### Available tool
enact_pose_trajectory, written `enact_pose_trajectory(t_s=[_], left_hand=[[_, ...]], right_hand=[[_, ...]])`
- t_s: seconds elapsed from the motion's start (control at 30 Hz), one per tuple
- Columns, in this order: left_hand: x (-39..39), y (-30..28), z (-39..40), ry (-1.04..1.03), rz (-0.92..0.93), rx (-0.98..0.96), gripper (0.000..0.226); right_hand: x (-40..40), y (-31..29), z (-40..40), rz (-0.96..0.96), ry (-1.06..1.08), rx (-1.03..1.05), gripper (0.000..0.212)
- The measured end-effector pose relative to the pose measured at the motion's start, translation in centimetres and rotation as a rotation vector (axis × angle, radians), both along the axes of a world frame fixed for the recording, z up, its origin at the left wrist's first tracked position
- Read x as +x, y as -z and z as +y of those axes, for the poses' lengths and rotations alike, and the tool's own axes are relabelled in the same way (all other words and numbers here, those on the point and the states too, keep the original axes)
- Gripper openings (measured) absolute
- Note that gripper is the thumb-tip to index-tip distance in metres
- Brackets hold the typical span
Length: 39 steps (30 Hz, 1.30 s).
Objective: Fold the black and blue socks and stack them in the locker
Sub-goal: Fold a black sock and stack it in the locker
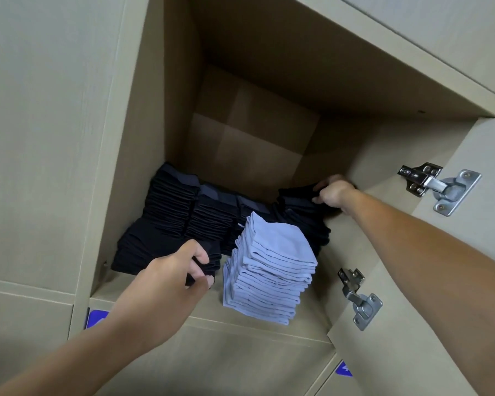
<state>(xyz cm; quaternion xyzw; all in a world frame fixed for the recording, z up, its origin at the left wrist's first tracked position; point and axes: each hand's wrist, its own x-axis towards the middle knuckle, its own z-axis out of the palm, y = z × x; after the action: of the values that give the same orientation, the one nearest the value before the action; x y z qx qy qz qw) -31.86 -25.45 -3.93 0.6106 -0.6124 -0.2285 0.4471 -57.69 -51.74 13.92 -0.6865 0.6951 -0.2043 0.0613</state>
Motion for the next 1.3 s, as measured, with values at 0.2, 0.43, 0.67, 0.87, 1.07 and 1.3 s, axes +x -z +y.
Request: enact_pose_trajectory(t_s=[0.2,0.43,0.67,0.87,1.07,1.3], left_hand=[[0.0,0.2,-0.1,-0.008,0.0,0.015,0.013],[0.0,0.3,-0.2,0.003,-0.024,0.041,0.013],[0.3,-0.5,0.1,0.002,-0.034,0.035,0.014],[0.9,-0.9,0.6,-0.023,0.004,0.02,0.013],[1.8,-0.8,1.1,-0.017,-0.017,0.033,0.014],[2.6,-1.2,1.9,-0.045,-0.055,0.028,0.014]], right_hand=[[0.3,0.2,-0.1,0.248,0.018,0.047,0.044],[1.9,-0.1,1.5,0.222,-0.017,-0.033,0.064],[3.1,4.4,2.4,0.02,-0.225,0.308,0.071],[3.4,7.3,1.3,0.008,-0.249,0.432,0.064],[2.9,7.6,0.7,-0.092,-0.2,0.512,0.073],[2.7,5.5,2.3,-0.061,-0.266,0.295,0.077]])
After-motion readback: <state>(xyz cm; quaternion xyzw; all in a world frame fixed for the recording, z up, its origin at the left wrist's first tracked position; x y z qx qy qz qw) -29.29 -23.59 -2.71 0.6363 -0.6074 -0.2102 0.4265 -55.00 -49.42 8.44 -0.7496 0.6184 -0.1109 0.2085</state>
